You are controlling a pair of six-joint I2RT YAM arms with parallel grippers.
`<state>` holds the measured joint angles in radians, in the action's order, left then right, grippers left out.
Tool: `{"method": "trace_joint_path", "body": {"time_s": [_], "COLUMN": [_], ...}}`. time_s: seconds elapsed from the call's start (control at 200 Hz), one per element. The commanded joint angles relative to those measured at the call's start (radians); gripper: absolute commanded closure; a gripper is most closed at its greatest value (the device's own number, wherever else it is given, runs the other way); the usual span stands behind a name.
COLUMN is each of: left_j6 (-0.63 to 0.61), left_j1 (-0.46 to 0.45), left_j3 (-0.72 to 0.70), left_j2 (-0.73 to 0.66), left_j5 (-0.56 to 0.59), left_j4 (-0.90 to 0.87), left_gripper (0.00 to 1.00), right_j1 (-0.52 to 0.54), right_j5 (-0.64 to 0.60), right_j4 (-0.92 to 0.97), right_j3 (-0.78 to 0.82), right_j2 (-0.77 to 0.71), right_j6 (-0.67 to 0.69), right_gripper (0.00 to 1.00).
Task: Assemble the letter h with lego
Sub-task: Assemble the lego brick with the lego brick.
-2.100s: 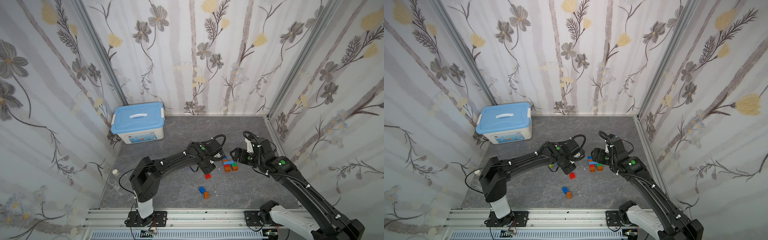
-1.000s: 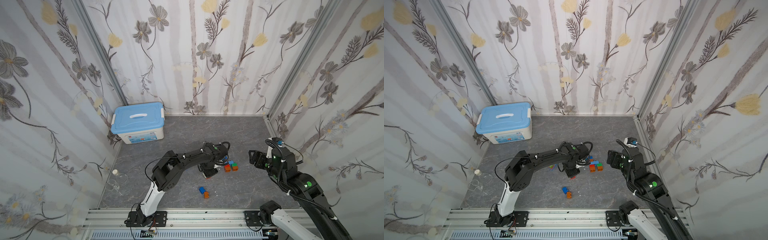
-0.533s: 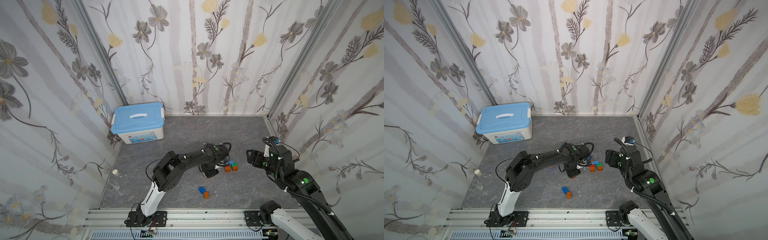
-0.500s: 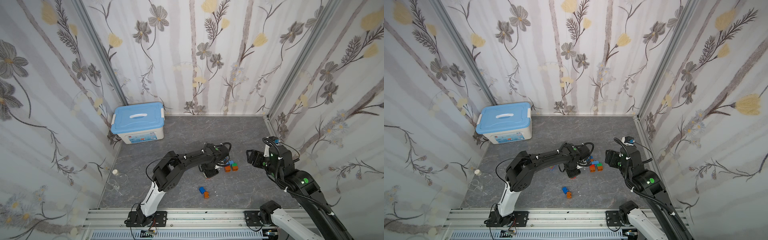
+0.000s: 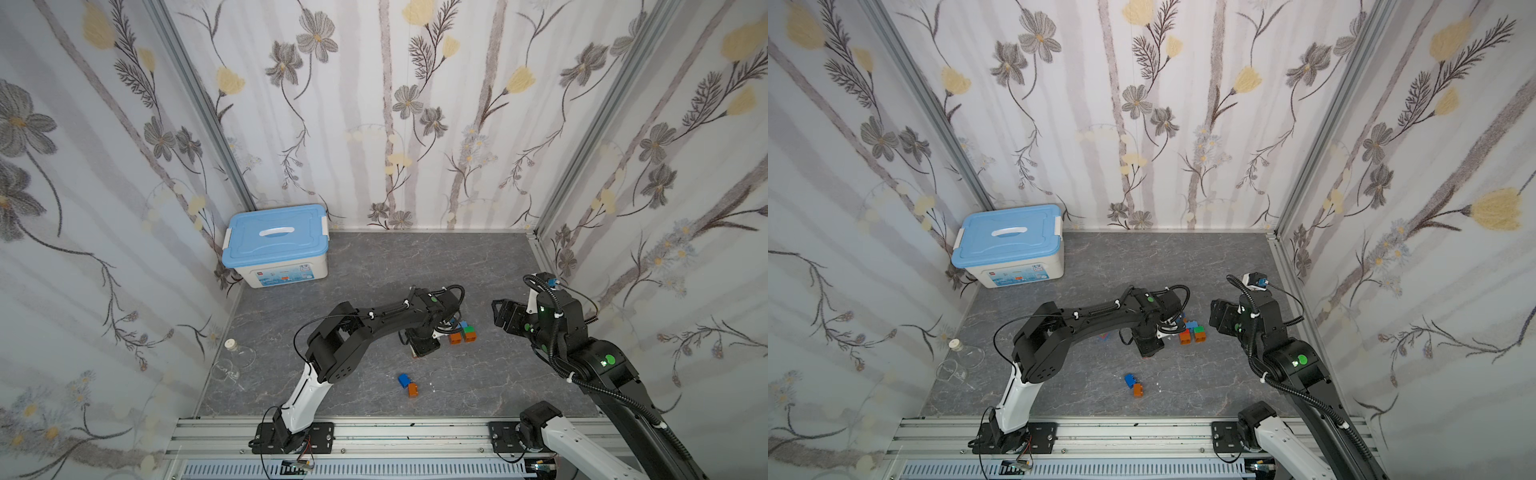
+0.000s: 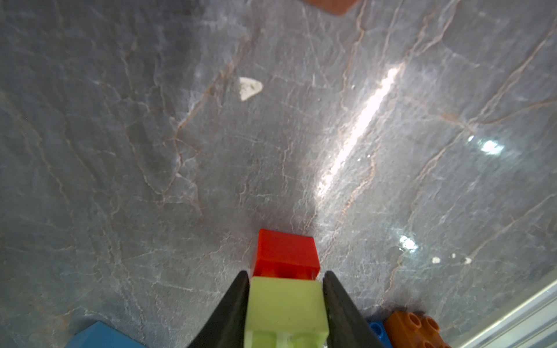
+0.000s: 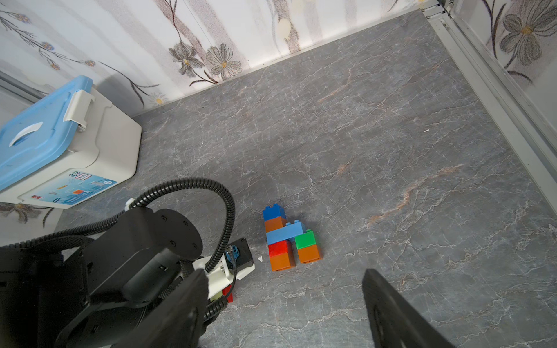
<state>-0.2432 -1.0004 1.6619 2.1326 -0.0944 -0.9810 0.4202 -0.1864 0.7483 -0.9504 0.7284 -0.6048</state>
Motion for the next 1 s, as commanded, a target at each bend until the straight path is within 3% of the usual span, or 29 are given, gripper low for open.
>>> {"method": "trace_joint_path", "body": {"time_s": [0.0, 0.245, 0.994], "left_j6": [-0.014, -0.021, -0.080], "left_j1": [-0.001, 0.002, 0.002], "left_j3": [-0.013, -0.028, -0.027], "left_j2": [-0.024, -0.048, 0.000], "left_j5": [-0.017, -0.018, -0.032], "left_j4": [0.016, 0.034, 0.065], "left_gripper": [0.58, 0.70, 0.70], "right_j1": [0.001, 0.002, 0.000], "right_j5": [0.005, 0.009, 0.027], "right_j4": [-0.026, -0.024, -0.032], "right_j3": [0.001, 0.004, 0.009], "right_j2": [0.000, -0.002, 0.008], "right_j6": [-0.009, -0.012, -0.026], "right_gripper": [0.19, 0.19, 0.19]}}
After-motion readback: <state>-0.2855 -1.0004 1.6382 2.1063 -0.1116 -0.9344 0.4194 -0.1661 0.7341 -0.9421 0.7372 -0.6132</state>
